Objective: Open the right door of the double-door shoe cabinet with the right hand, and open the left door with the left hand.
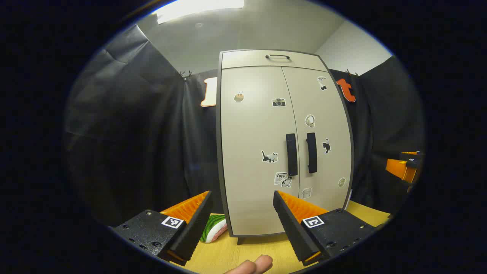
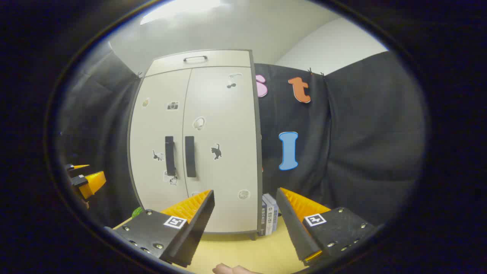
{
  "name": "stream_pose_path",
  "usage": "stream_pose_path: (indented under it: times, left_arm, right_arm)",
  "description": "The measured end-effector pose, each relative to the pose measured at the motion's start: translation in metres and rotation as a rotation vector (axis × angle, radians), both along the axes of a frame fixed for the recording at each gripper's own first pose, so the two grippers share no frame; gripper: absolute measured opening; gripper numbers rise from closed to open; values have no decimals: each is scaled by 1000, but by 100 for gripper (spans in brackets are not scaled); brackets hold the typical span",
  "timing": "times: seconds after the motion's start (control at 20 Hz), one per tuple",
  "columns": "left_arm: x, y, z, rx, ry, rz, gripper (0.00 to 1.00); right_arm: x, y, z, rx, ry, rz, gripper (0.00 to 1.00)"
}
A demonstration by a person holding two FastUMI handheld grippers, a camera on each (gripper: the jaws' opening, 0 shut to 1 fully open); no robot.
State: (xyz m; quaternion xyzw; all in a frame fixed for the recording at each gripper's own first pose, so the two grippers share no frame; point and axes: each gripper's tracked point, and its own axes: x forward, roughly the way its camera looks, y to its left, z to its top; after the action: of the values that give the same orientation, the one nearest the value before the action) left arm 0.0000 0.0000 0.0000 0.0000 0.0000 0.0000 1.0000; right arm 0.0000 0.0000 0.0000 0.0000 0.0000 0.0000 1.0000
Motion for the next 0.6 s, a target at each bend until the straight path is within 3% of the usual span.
stream_pose_path:
  times: [0.6]
  left_arm:
    - [-9,-30,5,-57,14,-80,96]
  right_arm:
    - [-12,-12,7,-6,-13,-11,97]
